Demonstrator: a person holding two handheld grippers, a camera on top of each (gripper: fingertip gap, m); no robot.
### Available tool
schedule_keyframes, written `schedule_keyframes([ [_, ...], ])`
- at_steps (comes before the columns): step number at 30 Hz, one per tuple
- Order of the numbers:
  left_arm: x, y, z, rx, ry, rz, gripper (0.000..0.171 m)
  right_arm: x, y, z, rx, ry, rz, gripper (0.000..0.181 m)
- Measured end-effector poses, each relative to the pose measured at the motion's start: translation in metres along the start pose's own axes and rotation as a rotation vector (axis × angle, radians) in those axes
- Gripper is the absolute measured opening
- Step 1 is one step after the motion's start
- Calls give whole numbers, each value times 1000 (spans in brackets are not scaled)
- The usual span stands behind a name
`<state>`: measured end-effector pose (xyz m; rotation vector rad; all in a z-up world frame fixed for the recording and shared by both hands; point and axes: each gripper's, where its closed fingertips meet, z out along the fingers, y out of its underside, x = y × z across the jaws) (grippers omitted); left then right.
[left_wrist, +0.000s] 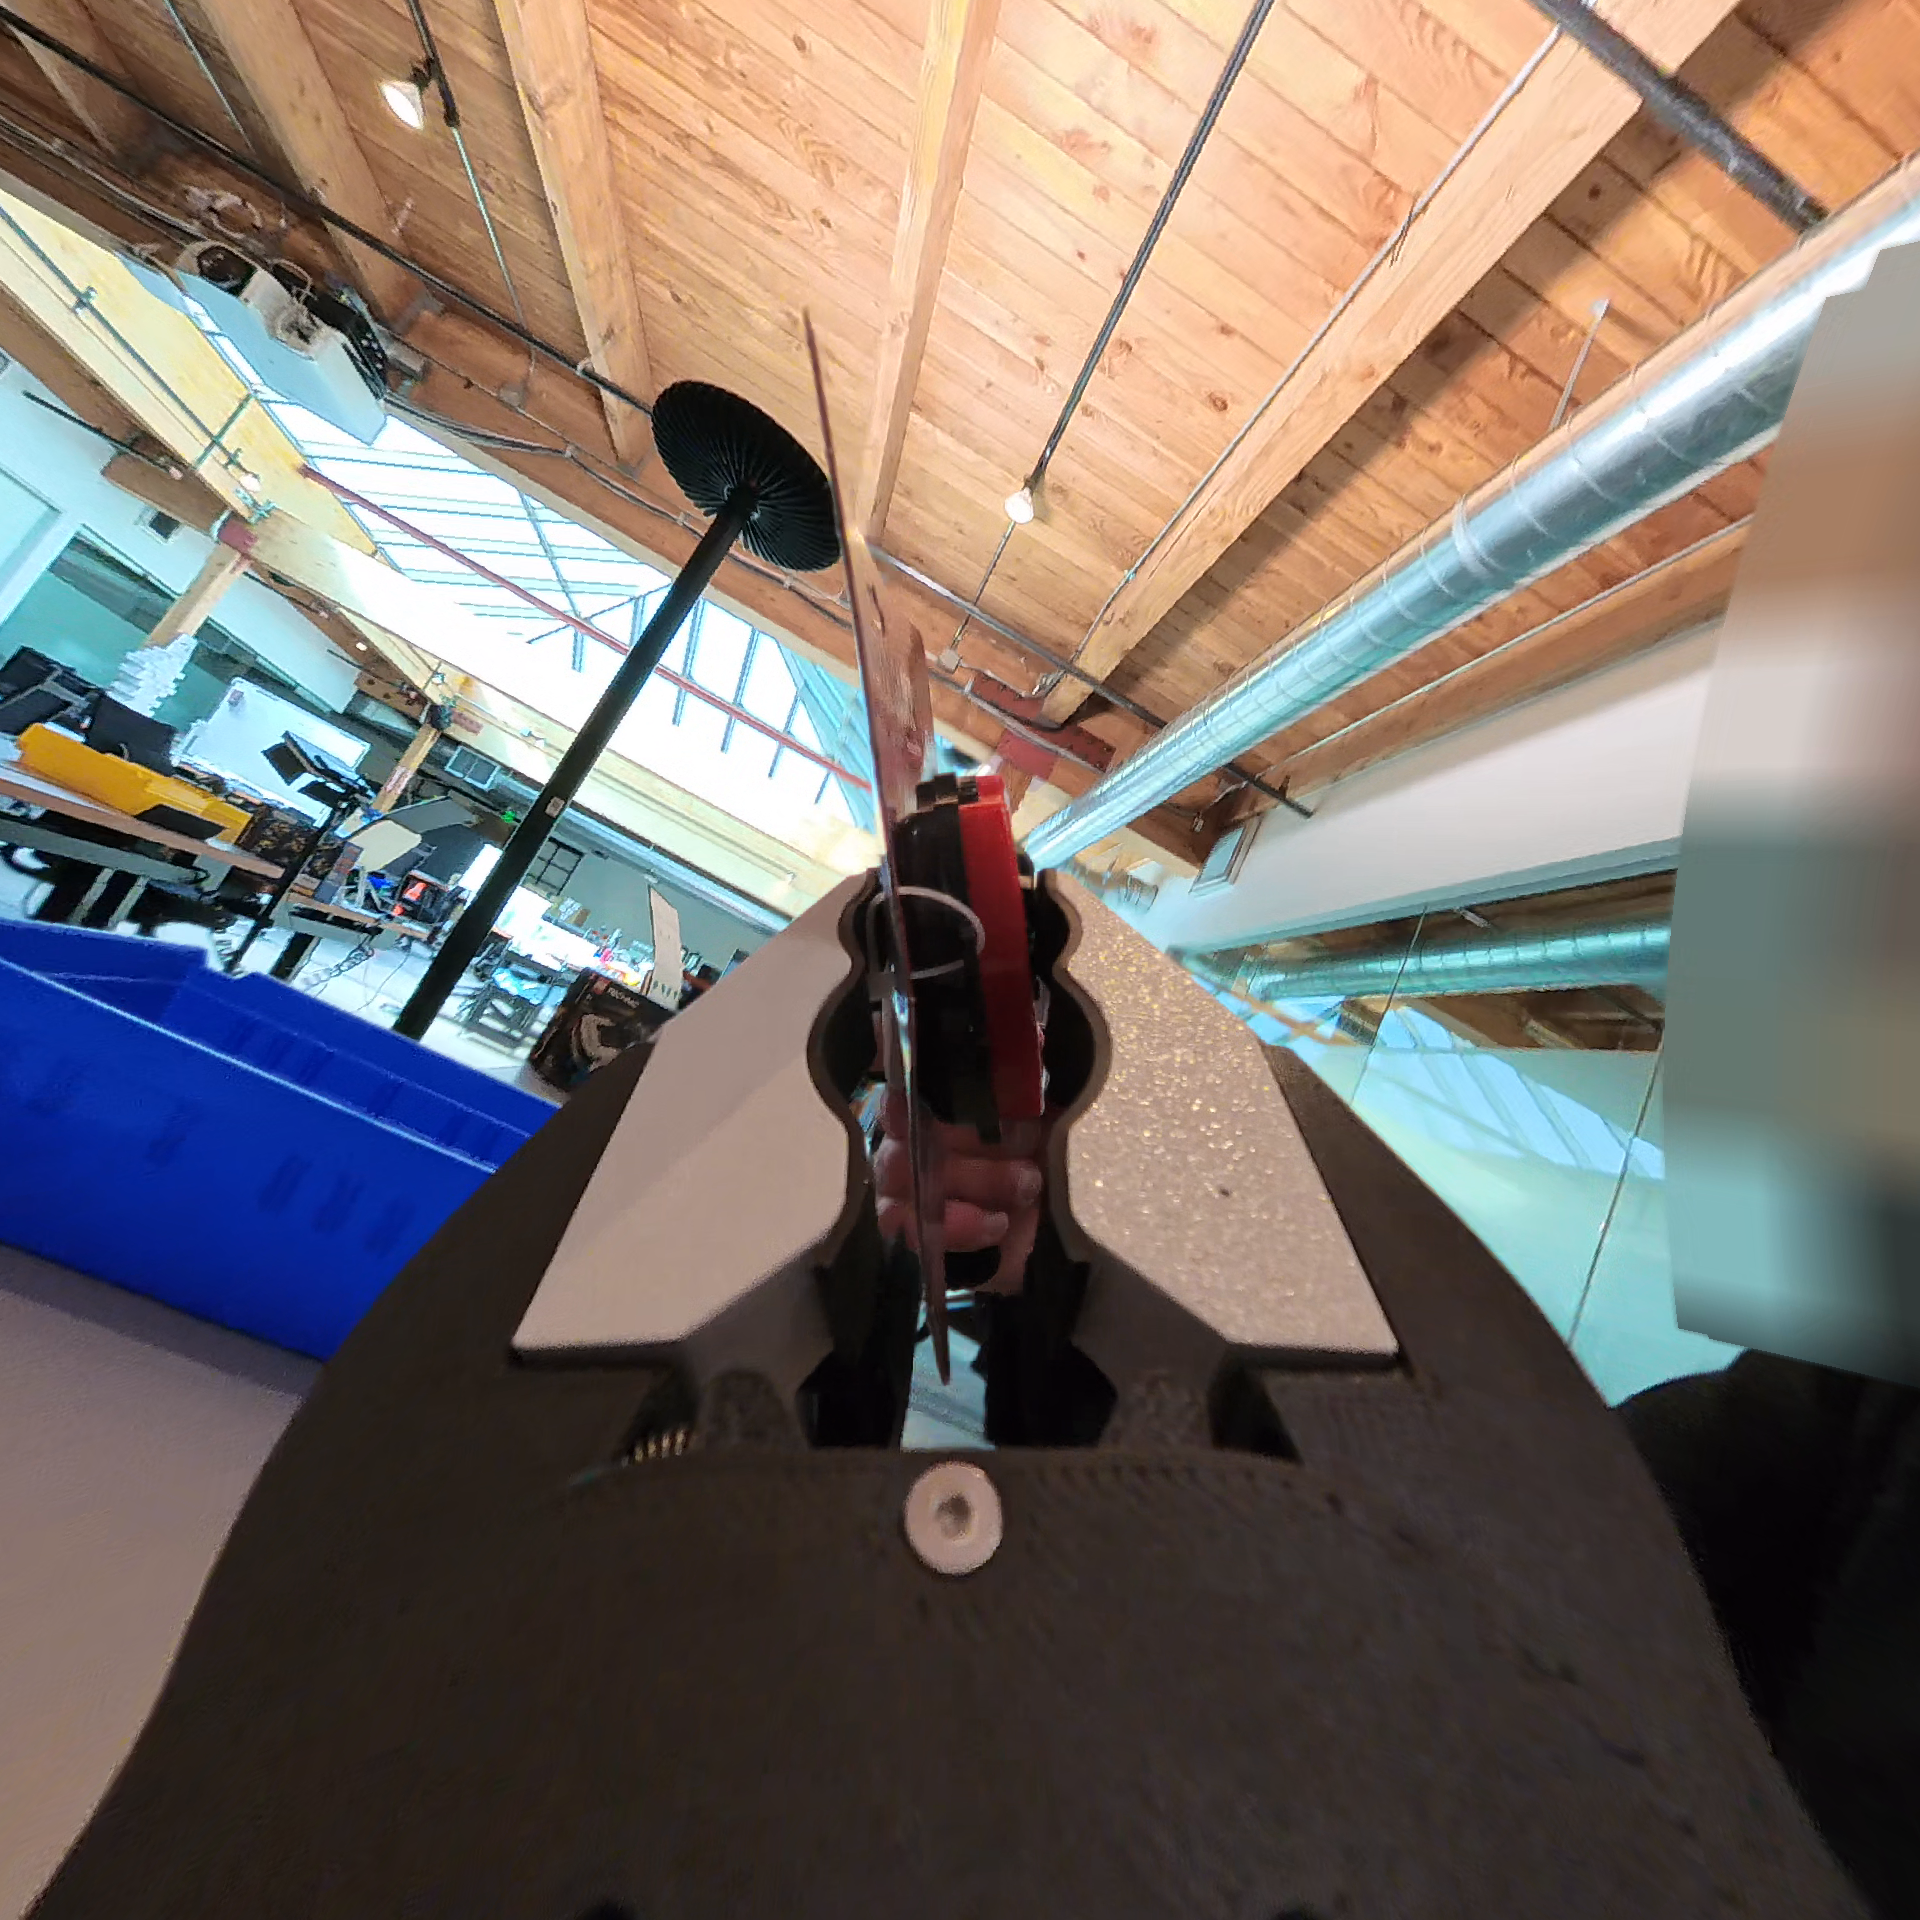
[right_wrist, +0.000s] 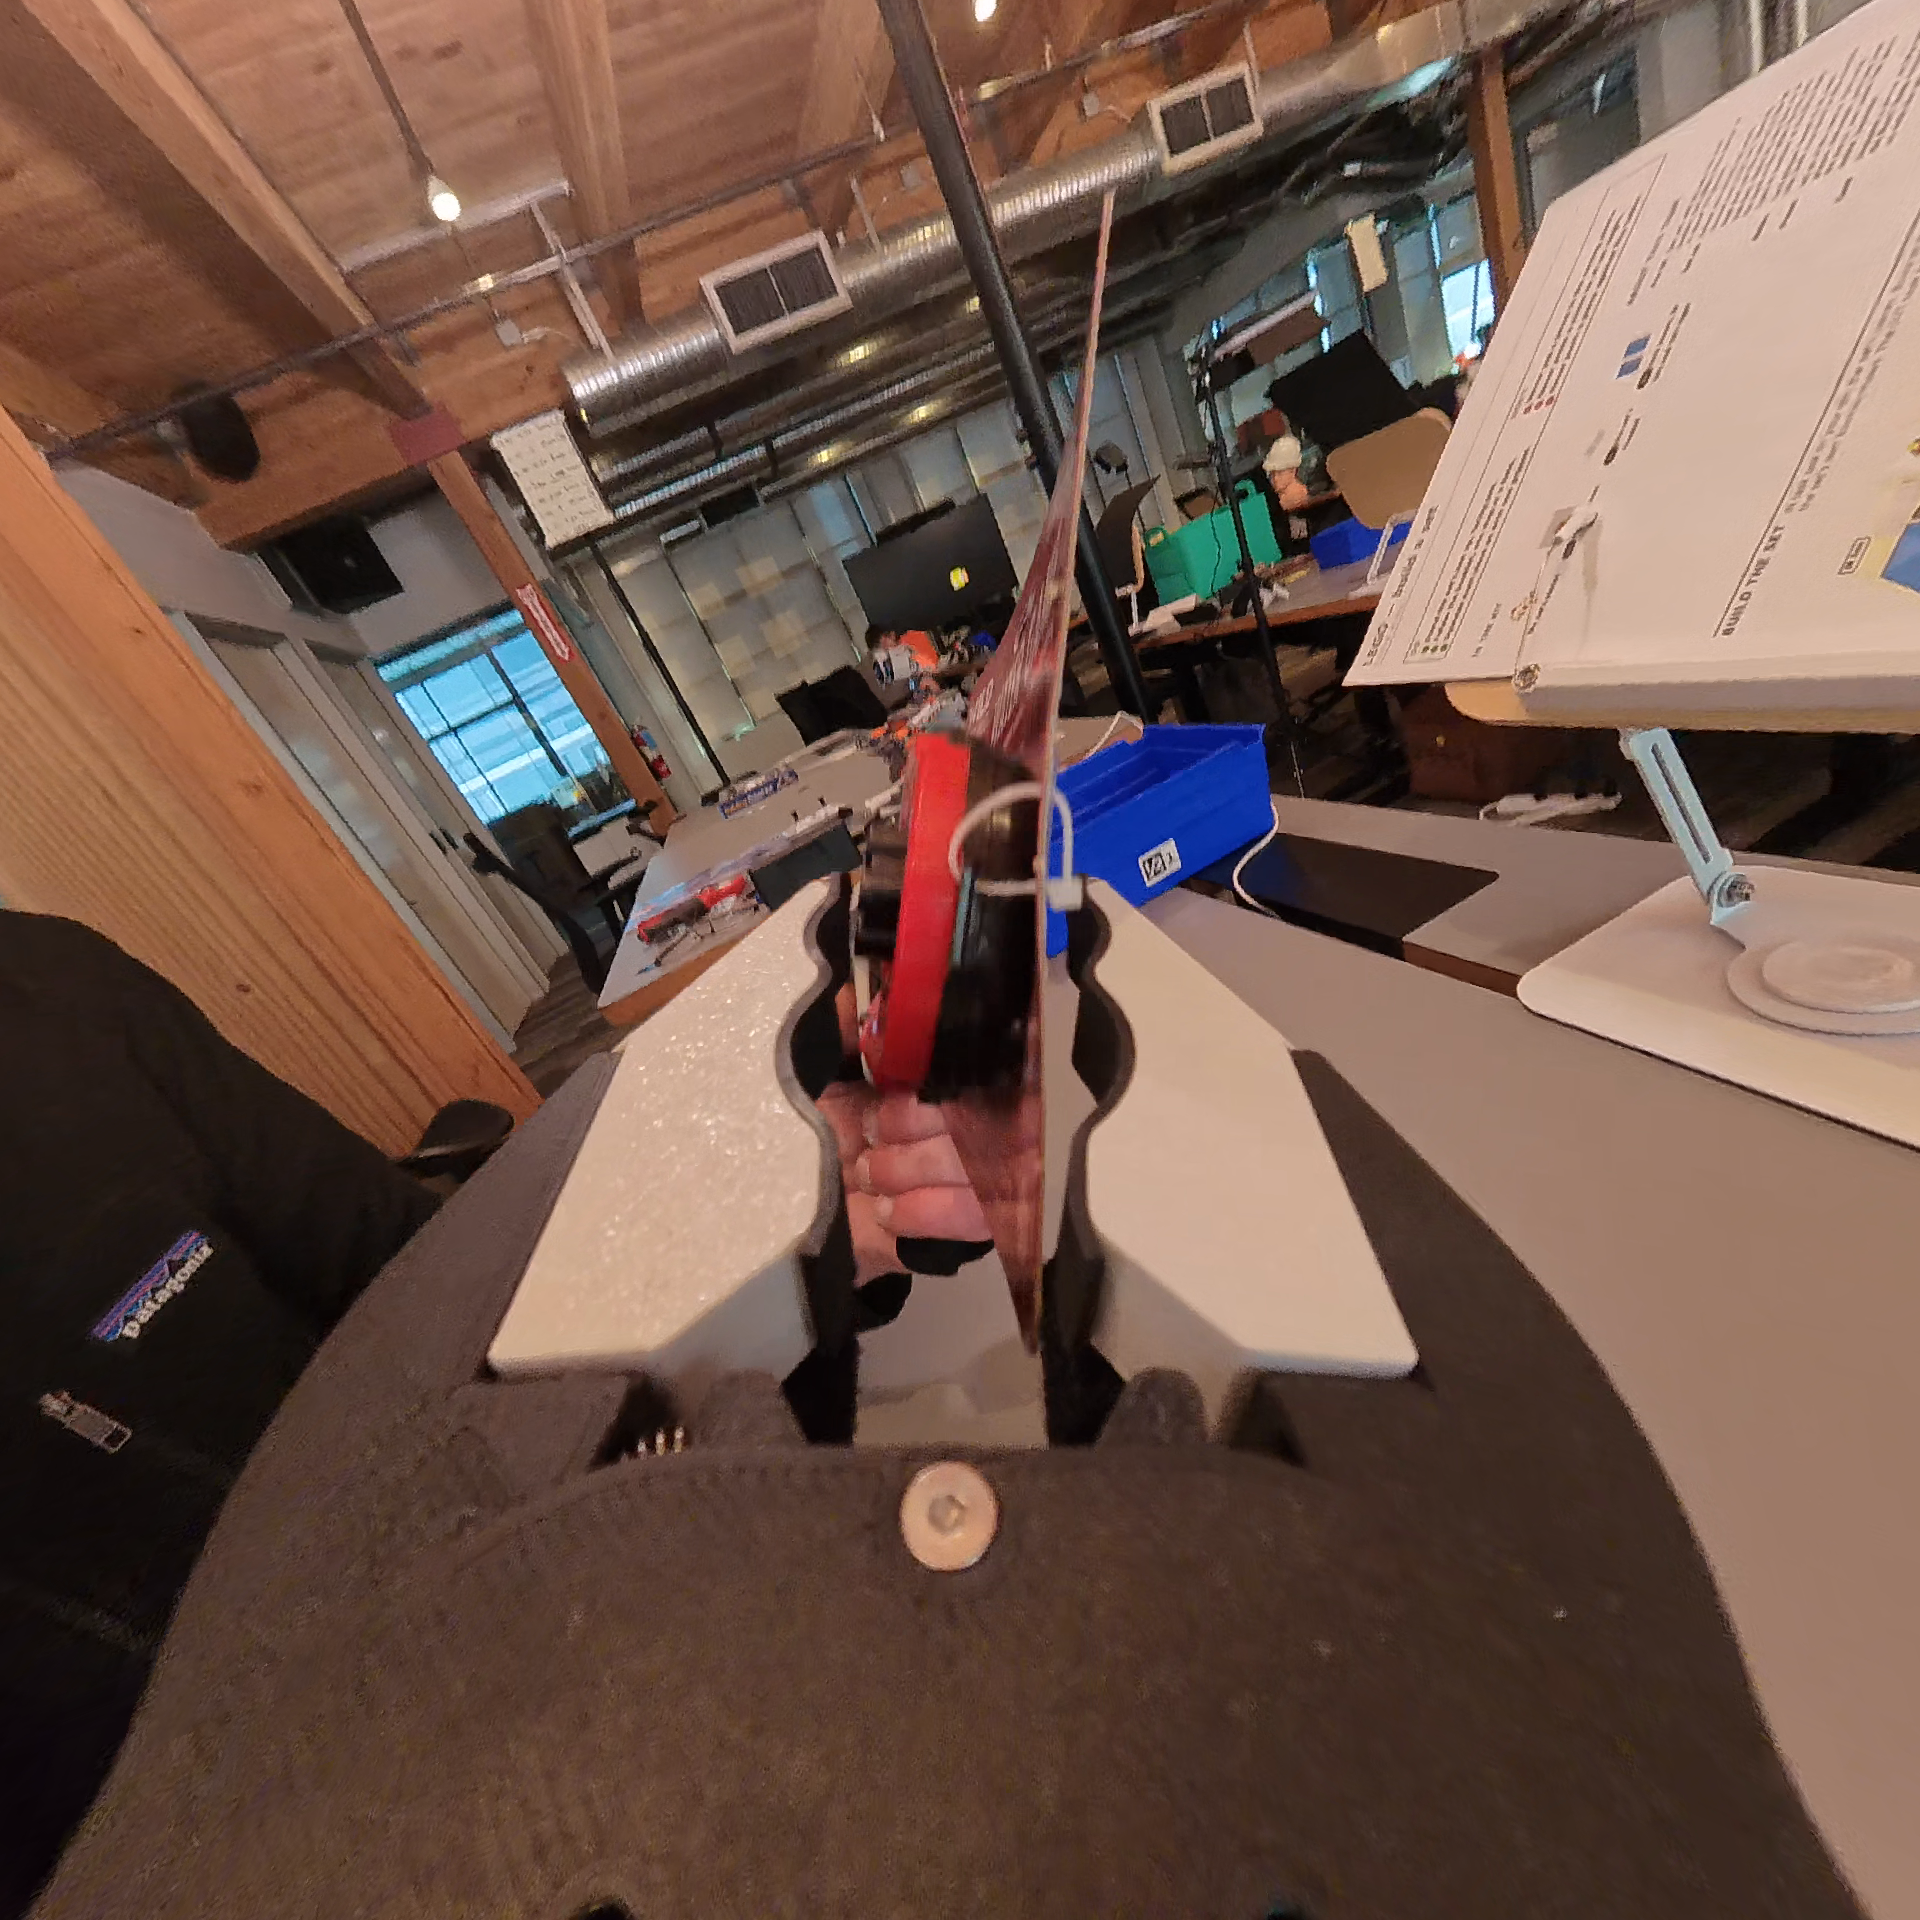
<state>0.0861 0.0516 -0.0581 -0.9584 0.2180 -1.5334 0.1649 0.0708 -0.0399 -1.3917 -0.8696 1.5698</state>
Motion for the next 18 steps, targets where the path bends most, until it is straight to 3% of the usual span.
schedule_keyframes([
  [3, 4, 4, 4, -64, -31, 77, 26, 3, -6, -5, 89, -18, 36, 33],
  [18, 0, 4, 3, -145, -86, 142, 33, 4, 5, -9, 196, -45, 60, 23],
])
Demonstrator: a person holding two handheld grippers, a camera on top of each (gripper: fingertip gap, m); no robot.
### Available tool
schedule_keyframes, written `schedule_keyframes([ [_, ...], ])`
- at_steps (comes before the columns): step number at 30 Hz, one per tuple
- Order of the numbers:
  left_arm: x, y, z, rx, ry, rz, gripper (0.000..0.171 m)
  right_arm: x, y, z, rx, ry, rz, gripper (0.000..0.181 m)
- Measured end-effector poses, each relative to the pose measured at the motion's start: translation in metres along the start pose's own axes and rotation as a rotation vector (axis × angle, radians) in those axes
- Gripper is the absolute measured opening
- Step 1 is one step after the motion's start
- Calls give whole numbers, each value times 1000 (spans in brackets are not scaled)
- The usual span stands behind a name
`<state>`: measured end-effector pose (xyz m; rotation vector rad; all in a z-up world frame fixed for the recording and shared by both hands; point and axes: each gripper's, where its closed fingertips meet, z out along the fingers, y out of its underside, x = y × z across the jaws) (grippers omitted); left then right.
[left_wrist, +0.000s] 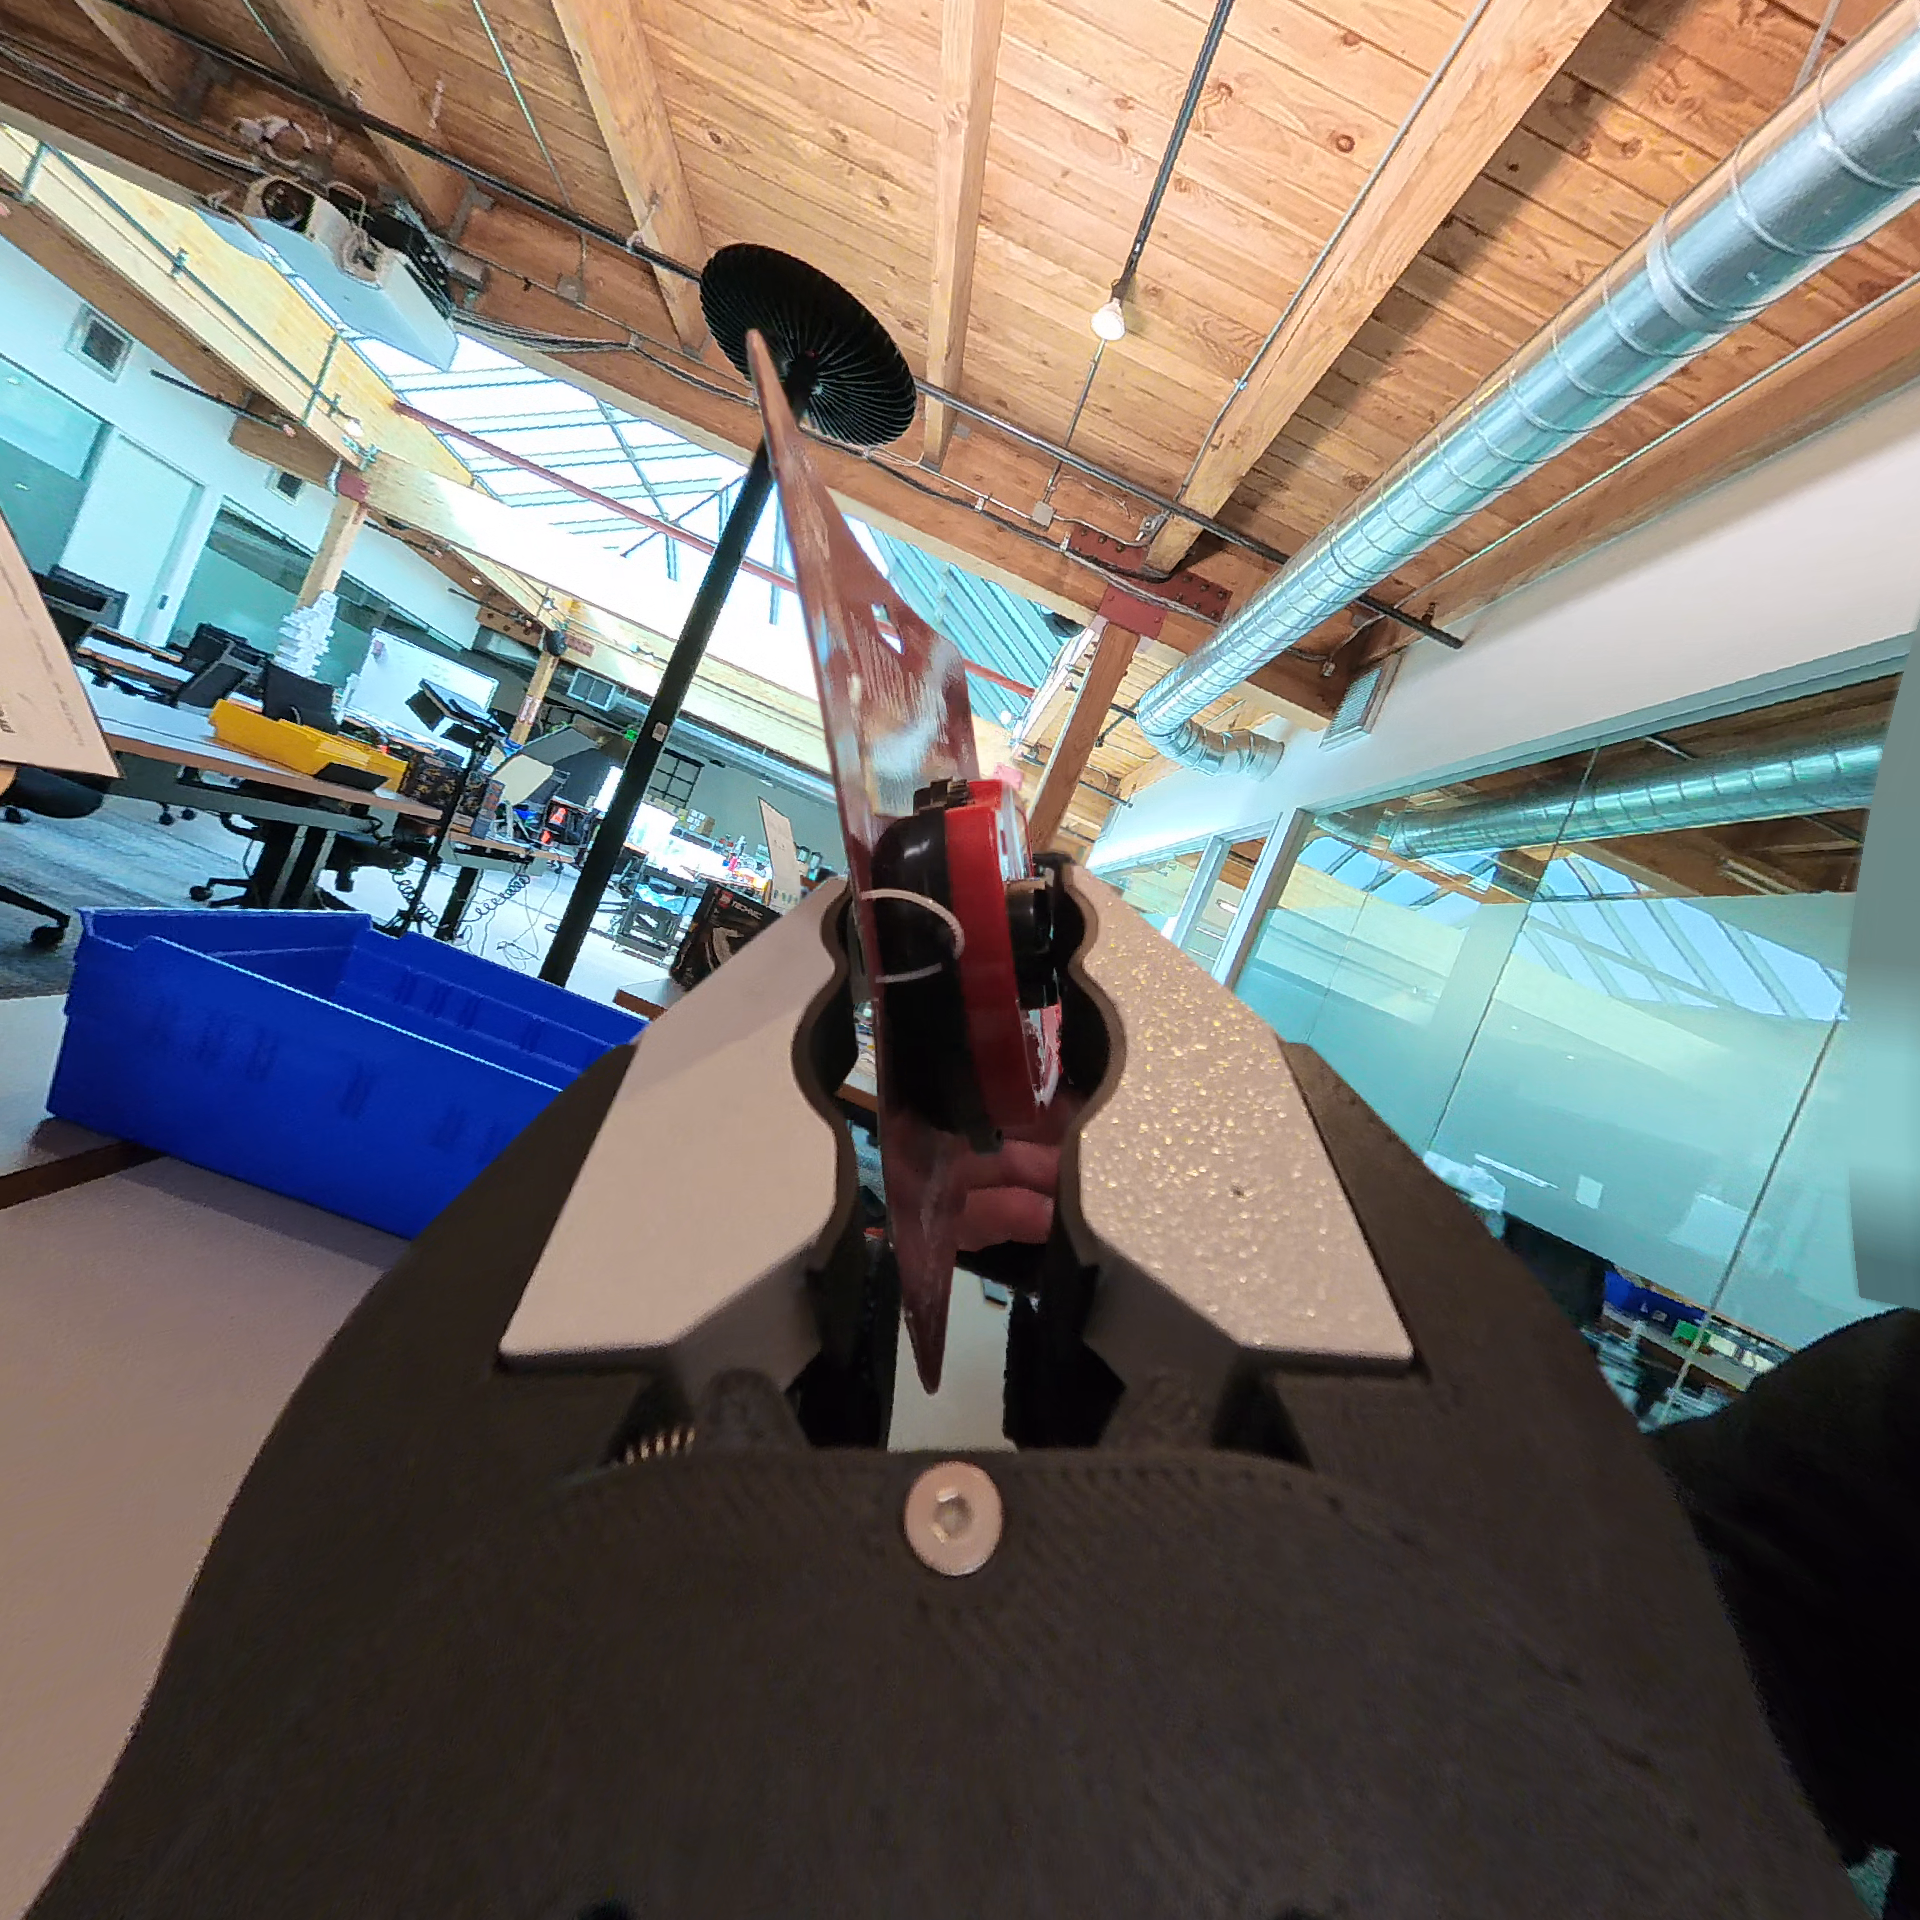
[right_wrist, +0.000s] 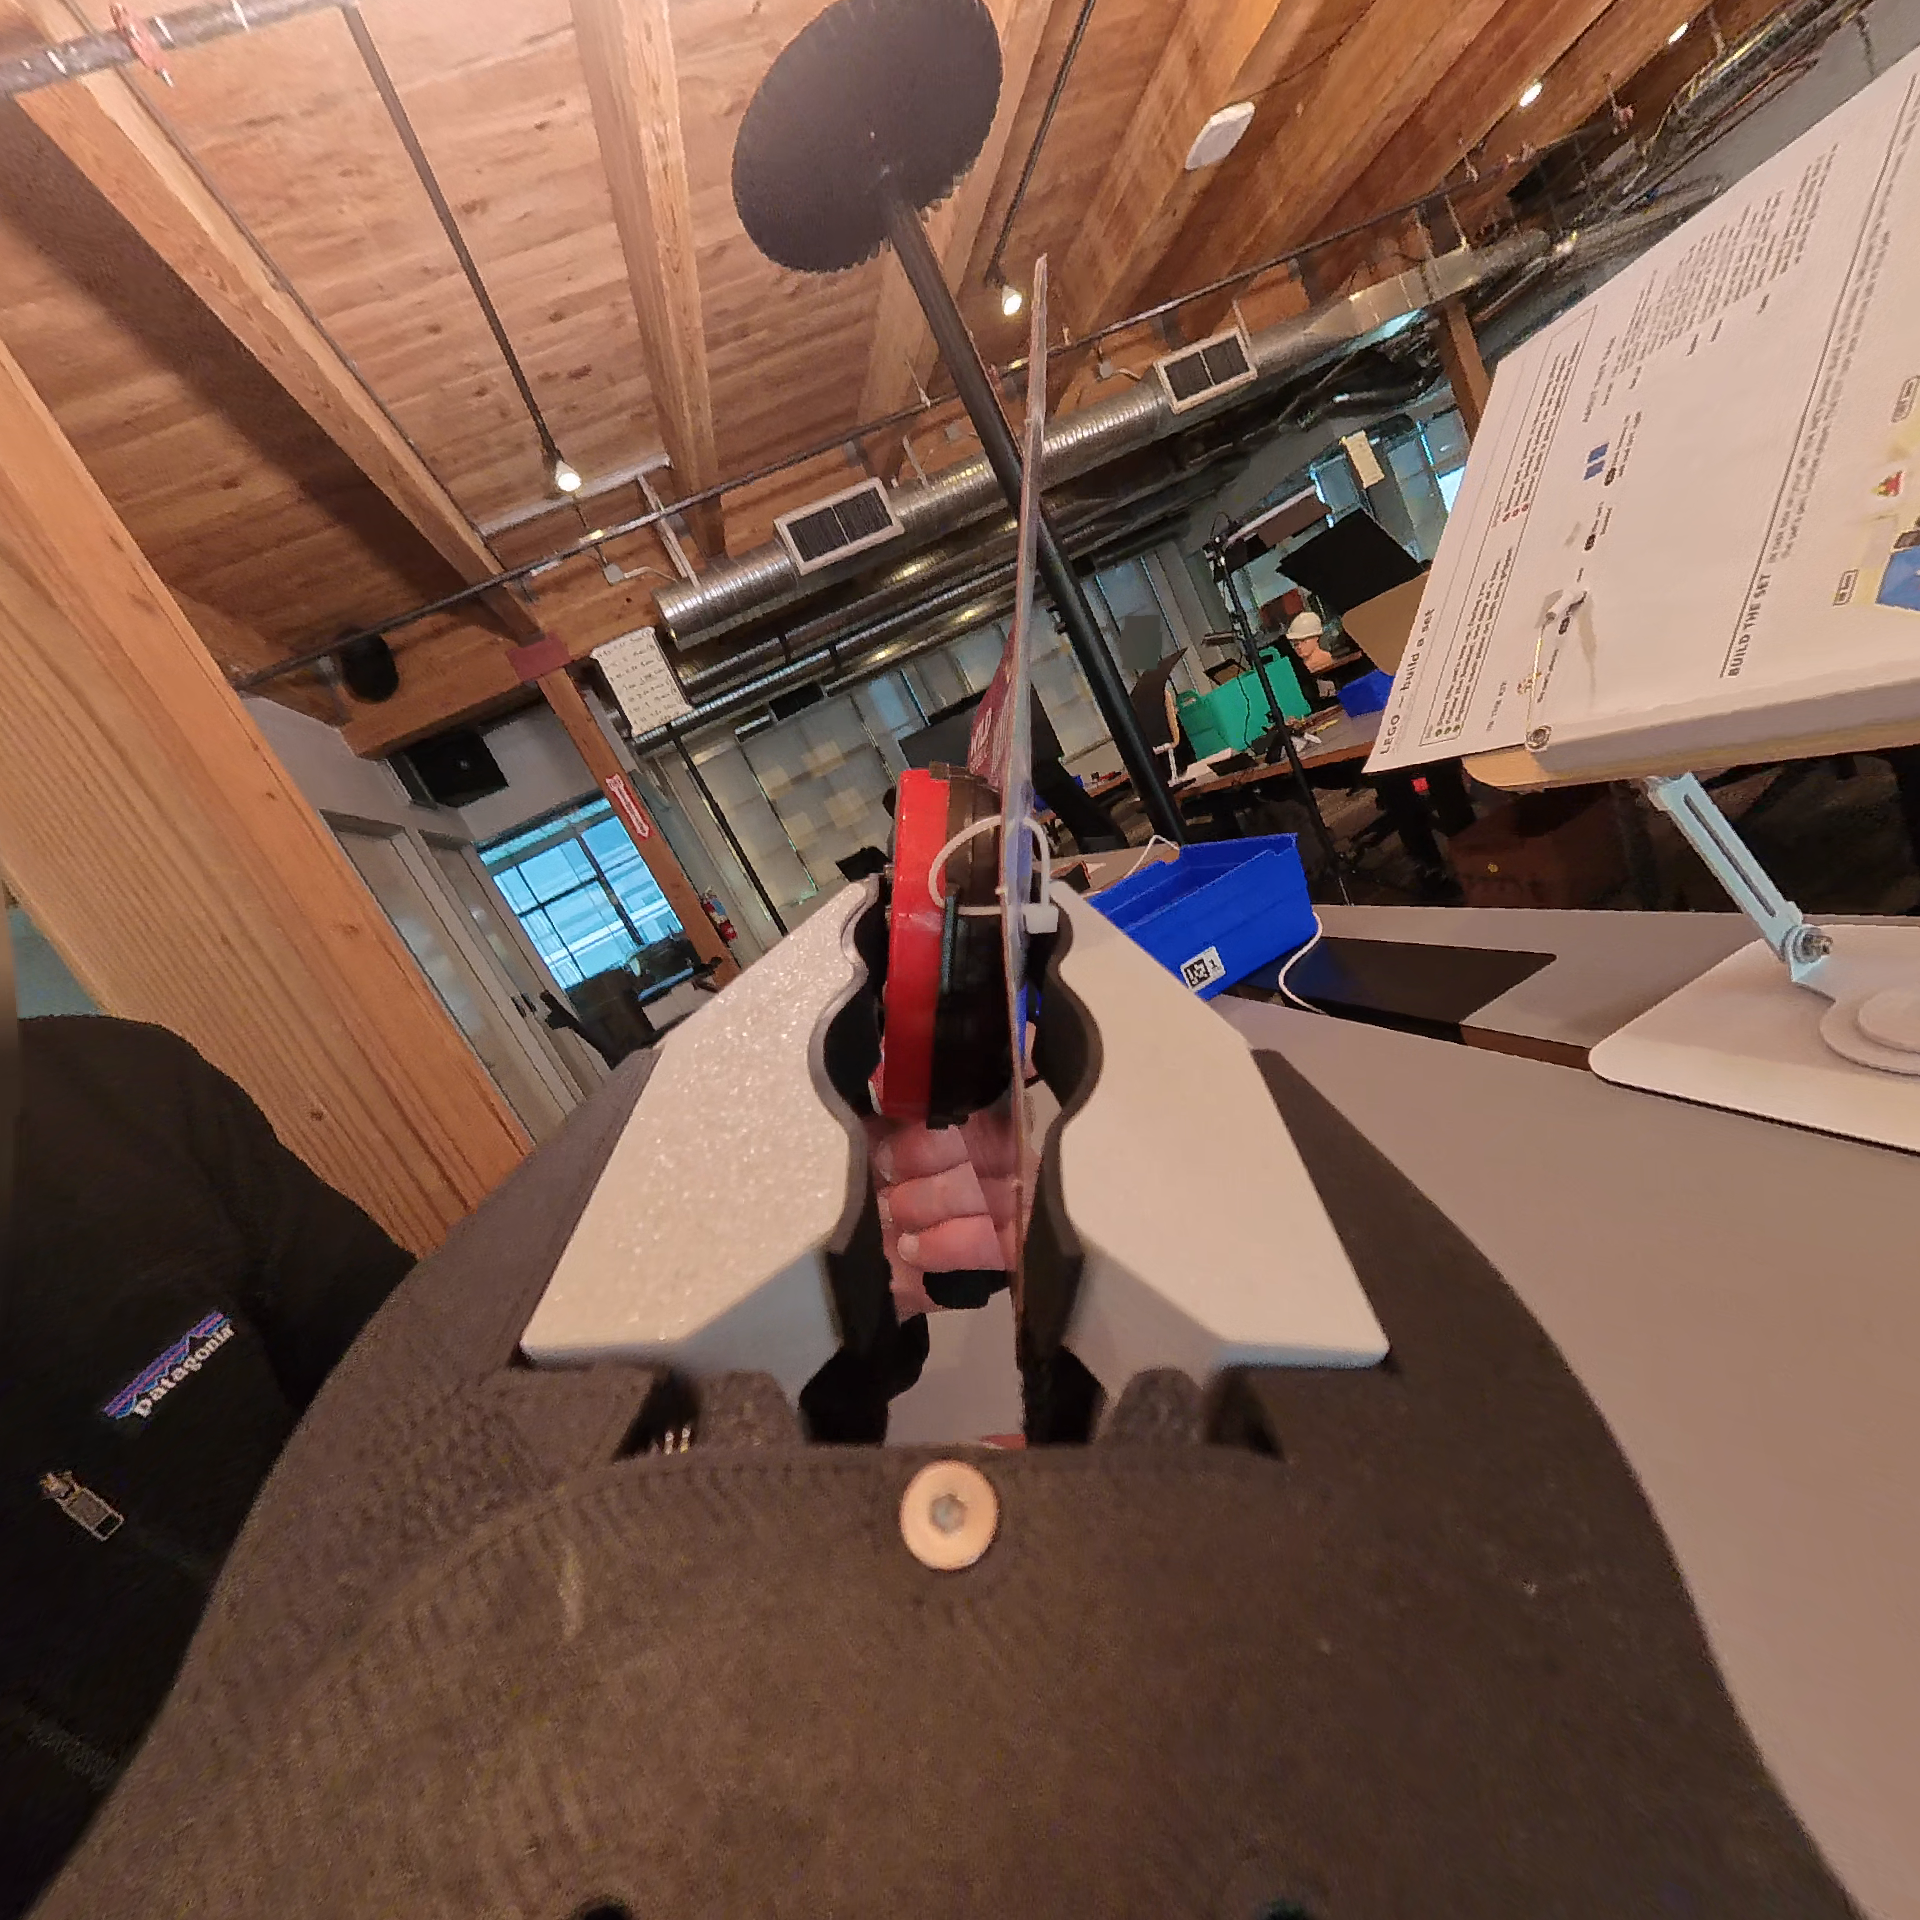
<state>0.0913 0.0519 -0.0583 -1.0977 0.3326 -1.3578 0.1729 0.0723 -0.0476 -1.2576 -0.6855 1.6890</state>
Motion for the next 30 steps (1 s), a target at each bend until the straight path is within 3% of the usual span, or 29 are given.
schedule_keyframes([
  [12, -1, -3, -2, -47, -52, 55, 31, 13, 17, -6, 223, -112, 155, 28],
  [24, -10, 0, -6, -35, -61, 18, 29, 19, 26, -6, 218, -80, 139, 34],
  [30, -11, 2, -6, -43, -60, 18, 29, 20, 28, -7, 204, -70, 128, 28],
])
